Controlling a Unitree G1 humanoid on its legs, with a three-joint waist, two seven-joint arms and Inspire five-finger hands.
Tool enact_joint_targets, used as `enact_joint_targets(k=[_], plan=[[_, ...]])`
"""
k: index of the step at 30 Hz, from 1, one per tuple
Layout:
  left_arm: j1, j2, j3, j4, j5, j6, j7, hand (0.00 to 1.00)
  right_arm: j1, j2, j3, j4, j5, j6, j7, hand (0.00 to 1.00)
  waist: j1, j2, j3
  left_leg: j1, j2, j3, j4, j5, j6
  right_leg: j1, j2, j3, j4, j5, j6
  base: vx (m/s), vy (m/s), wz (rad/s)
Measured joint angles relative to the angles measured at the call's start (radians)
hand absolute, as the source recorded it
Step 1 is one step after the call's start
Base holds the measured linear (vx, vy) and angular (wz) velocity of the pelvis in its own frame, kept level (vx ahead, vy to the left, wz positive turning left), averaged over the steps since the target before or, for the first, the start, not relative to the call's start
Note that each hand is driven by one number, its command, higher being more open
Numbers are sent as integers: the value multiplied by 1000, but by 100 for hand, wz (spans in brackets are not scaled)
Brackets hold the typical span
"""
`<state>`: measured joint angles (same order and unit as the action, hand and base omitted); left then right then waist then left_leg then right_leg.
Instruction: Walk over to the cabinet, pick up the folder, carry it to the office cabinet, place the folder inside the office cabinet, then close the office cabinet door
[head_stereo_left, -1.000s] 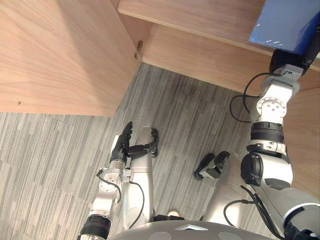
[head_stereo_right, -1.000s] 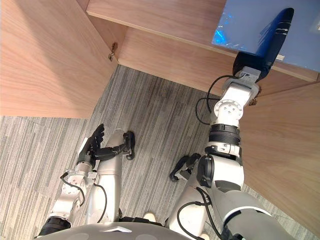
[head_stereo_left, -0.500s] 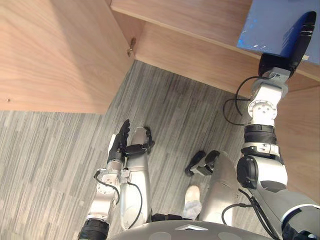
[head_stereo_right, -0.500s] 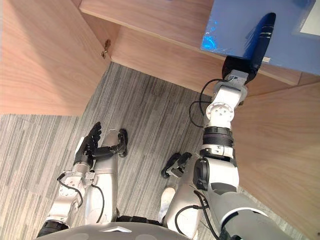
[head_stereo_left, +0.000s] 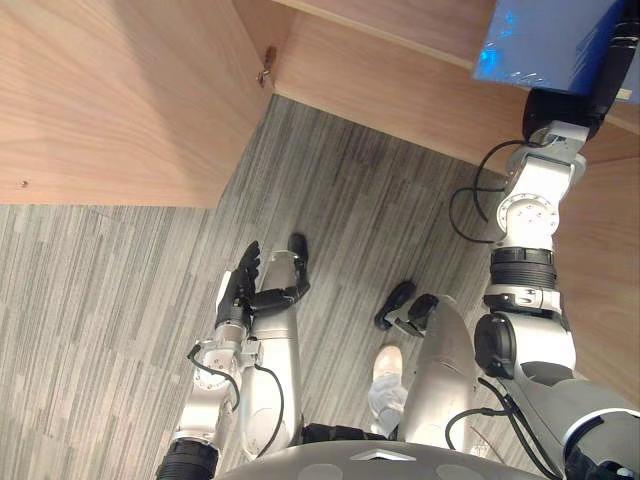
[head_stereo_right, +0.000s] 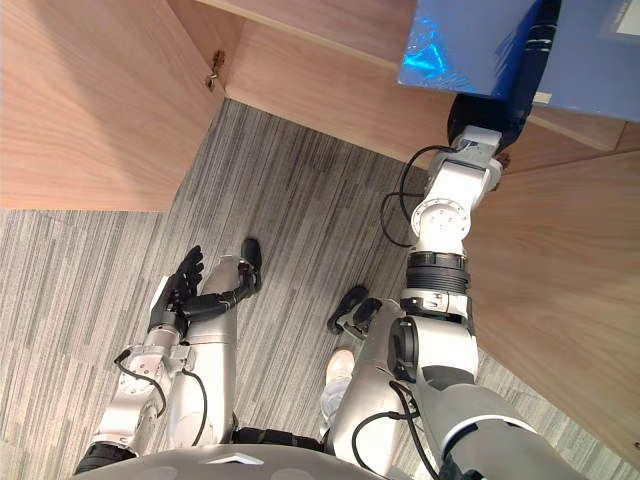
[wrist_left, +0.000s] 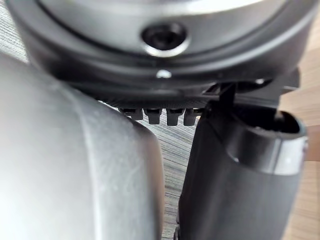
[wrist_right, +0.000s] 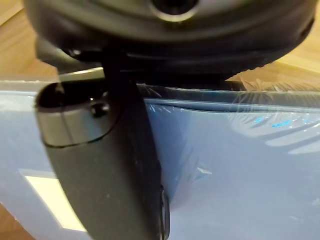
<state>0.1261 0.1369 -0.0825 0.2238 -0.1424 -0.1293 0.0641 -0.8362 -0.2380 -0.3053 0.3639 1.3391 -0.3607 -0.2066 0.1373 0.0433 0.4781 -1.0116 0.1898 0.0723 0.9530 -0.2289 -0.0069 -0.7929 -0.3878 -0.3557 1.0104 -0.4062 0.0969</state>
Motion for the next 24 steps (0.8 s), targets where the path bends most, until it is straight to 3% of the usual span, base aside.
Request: enact_joint_targets(k=[6,14,15,17,19,21,24], plan=[[-2,18,-1,-20,0,-1,-1,100,0,10,24,-7,-1,1,-1,0,4,0,0,-39,29,14,78,-42,23,-40,11,32,26,7,0,-13,63,-19],[-3,48,-22,-21,3,-1,-3,100,34,25,24,-17,-1,1,0,0,-1,2,-1,-39,34,23,165,-110,47,-36,8,66,54,15,13,-14,75,-11],[-3,56,-27,-18,7,-1,-3,100,47,38,23,-16,-2,1,0,0,-1,2,-1,-29,41,29,179,-130,53,-33,8,73,68,27,8,38,108,-30],[0,71,-33,1,20,2,-5,100,85,86,34,-16,-1,3,0,0,1,5,-2,12,74,49,217,-174,66,-35,10,85,114,95,-58,37,136,-48],[0,75,-31,9,31,4,-5,100,98,99,45,-16,-1,4,0,0,-1,6,-3,32,89,63,222,-192,74,-26,11,76,102,129,-70,23,145,-45],[0,78,-33,23,31,5,-5,100,102,99,45,-14,-1,6,0,0,1,9,-3,56,117,96,223,-212,103,-7,-6,19,59,182,-80,16,229,-58],[-2,82,-51,43,31,11,-5,100,112,99,41,-12,-1,12,1,0,2,15,0,110,117,132,222,-243,135,17,-46,-13,20,177,-86,17,142,-27]])
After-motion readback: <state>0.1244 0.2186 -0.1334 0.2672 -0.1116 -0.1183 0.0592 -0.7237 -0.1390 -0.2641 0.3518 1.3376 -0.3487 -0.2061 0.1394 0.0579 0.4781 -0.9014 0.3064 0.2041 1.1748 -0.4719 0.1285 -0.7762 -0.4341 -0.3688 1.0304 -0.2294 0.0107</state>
